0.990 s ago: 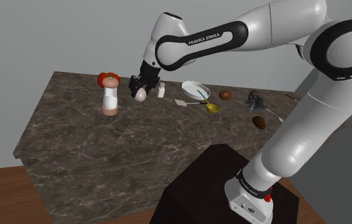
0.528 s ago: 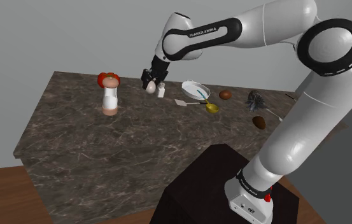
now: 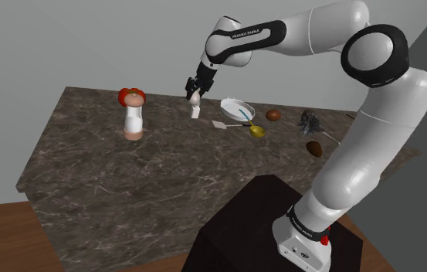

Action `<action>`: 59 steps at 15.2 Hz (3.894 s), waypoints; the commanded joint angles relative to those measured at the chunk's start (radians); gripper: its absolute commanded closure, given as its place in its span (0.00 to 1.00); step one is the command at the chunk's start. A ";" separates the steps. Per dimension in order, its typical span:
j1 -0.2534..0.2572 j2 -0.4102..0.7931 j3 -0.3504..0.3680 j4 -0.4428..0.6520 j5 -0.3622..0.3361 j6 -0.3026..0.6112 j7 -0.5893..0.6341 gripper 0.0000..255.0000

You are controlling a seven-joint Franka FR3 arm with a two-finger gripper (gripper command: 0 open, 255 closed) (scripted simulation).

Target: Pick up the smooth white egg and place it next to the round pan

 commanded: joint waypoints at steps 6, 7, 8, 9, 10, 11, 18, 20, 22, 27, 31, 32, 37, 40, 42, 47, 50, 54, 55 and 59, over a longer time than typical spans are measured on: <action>-0.079 0.124 -0.048 0.184 0.006 -0.076 -0.130 1.00; -0.089 0.145 -0.054 0.216 0.006 -0.090 -0.147 1.00; -0.100 0.168 -0.059 0.250 0.006 -0.104 -0.163 1.00; -0.110 0.191 -0.065 0.285 0.007 -0.118 -0.178 1.00; -0.121 0.215 -0.070 0.323 0.006 -0.134 -0.193 1.00; -0.131 0.241 -0.075 0.362 0.006 -0.150 -0.207 1.00; -0.192 0.446 -0.101 0.695 0.002 -0.292 -0.289 1.00; -0.192 0.450 -0.101 0.675 0.002 -0.268 -0.293 1.00; -0.192 0.455 -0.101 0.656 0.003 -0.244 -0.296 1.00; -0.192 0.473 -0.101 0.617 0.005 -0.188 -0.304 1.00; -0.192 0.491 -0.101 0.593 0.006 -0.146 -0.310 1.00; -0.192 0.496 -0.101 0.587 0.006 -0.136 -0.311 1.00; -0.192 0.523 -0.101 0.564 0.007 -0.086 -0.319 1.00; -0.192 0.542 -0.101 0.554 0.008 -0.058 -0.323 1.00; -0.192 0.547 -0.101 0.551 0.008 -0.049 -0.324 1.00; -0.192 0.547 -0.101 0.552 0.008 -0.050 -0.324 1.00; -0.192 0.547 -0.101 0.552 0.008 -0.050 -0.324 0.00; -0.192 0.547 -0.101 0.552 0.008 -0.049 -0.324 0.00; -0.195 0.526 -0.101 0.549 0.009 -0.069 -0.325 0.00; -0.206 0.471 -0.100 0.551 0.011 -0.127 -0.326 0.00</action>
